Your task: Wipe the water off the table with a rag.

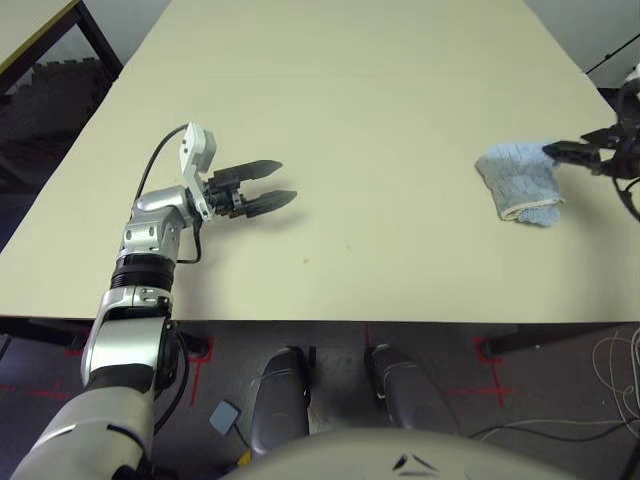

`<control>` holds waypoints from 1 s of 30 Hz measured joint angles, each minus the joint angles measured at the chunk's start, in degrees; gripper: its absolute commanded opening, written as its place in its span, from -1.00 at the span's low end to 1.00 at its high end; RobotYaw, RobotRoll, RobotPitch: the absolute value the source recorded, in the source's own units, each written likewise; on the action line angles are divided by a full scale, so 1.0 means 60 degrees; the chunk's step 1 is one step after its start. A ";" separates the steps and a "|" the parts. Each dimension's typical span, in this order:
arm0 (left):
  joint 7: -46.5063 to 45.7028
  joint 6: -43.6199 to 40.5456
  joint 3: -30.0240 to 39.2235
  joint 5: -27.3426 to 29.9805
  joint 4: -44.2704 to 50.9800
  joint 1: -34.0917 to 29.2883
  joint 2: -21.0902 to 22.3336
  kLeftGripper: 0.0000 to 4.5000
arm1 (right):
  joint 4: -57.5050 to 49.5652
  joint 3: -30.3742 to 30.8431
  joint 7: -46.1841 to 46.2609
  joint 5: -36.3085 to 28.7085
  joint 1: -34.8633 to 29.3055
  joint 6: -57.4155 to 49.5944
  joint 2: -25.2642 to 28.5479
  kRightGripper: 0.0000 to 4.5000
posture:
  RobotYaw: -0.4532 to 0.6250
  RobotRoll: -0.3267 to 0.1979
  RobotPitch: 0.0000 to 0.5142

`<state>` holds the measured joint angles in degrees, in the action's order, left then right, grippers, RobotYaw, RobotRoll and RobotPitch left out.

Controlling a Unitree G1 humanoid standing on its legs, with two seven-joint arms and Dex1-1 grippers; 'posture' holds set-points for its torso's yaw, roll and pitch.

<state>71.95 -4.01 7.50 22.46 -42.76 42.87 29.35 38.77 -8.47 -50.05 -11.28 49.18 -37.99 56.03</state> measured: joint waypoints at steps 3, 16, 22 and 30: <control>-0.1386 0.0838 0.0524 -0.0100 -0.0632 0.0302 -0.0195 1.00 | 0.0296 -0.0804 0.0751 -0.0126 -0.0329 0.1127 -0.0228 0.99 | -0.62 0.25 -0.46; -0.7408 0.3757 0.1541 -0.1188 -0.2835 0.0629 -0.0483 1.00 | 0.0124 -0.3084 0.2282 -0.1493 -0.2579 0.5117 -0.2897 0.99 | -0.56 0.25 -0.36; -0.8581 0.4276 0.1751 -0.1352 -0.3120 0.0626 -0.0404 1.00 | 0.0646 -0.3262 0.2565 -0.1679 -0.2616 0.6194 -0.3123 0.99 | -0.52 0.25 -0.34; -0.8907 0.4580 0.1887 -0.1378 -0.3122 0.0627 -0.0129 1.00 | 0.1493 -0.3338 0.2712 -0.1873 -0.2140 0.6924 -0.3125 0.99 | -0.50 0.25 -0.33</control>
<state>18.50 23.47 18.82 14.19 -61.49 46.63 28.58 47.73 -28.50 -33.77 -22.52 36.34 3.55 37.28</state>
